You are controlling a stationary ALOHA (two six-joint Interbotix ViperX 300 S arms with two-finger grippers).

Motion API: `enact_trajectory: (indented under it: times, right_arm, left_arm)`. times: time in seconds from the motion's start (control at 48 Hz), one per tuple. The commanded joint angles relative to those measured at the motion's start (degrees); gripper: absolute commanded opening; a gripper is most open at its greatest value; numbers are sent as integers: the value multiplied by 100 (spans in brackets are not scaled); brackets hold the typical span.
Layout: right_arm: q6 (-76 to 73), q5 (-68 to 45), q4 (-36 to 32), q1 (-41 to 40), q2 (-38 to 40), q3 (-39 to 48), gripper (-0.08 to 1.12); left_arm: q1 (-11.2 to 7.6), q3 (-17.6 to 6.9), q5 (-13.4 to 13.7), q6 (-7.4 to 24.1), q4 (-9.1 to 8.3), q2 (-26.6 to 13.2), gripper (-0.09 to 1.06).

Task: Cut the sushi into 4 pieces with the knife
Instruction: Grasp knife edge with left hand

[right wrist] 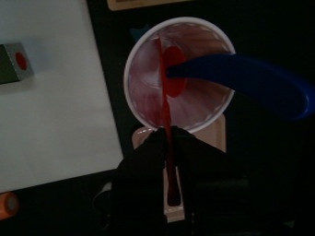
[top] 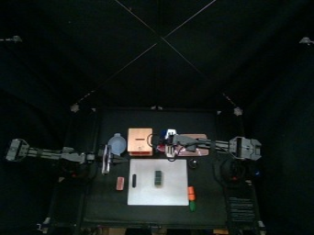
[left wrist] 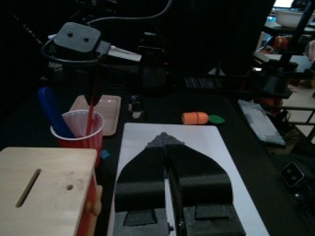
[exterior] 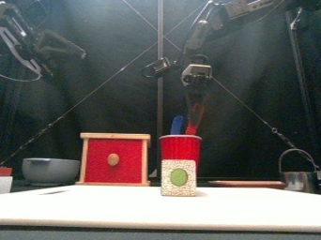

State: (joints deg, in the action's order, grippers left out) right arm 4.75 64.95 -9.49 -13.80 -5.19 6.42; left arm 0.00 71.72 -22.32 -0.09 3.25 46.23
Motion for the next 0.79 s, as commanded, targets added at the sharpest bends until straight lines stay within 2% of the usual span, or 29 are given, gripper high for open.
enact_trajectory:
  times: [0.021, 0.188, 0.354, 0.5, 0.729, 0.792]
  right_arm:
    - [9, 185, 53, -35, 272, -378, 5]
    - [-26, 343, 35, 9, 782, -668, 5]
    - [-132, 202, 18, 202, 1529, -703, 5]
    - [-185, -448, 62, 589, 2109, -343, 5]
    - [-185, -2329, 105, 1230, 2786, 624, 5]
    - [-185, -2874, 123, 1283, 2962, 976, 5]
  left_arm:
    - [18, -70, -53, 9, 9, -18, 27]
    - [18, -79, -97, 9, 9, -18, 28]
    - [18, -79, -316, 9, 9, -18, 39]
    - [35, -70, -598, 0, 62, -18, 58]
    - [70, -88, -1222, 18, 483, -18, 90]
    - [70, -114, -1310, 35, 510, -53, 97]
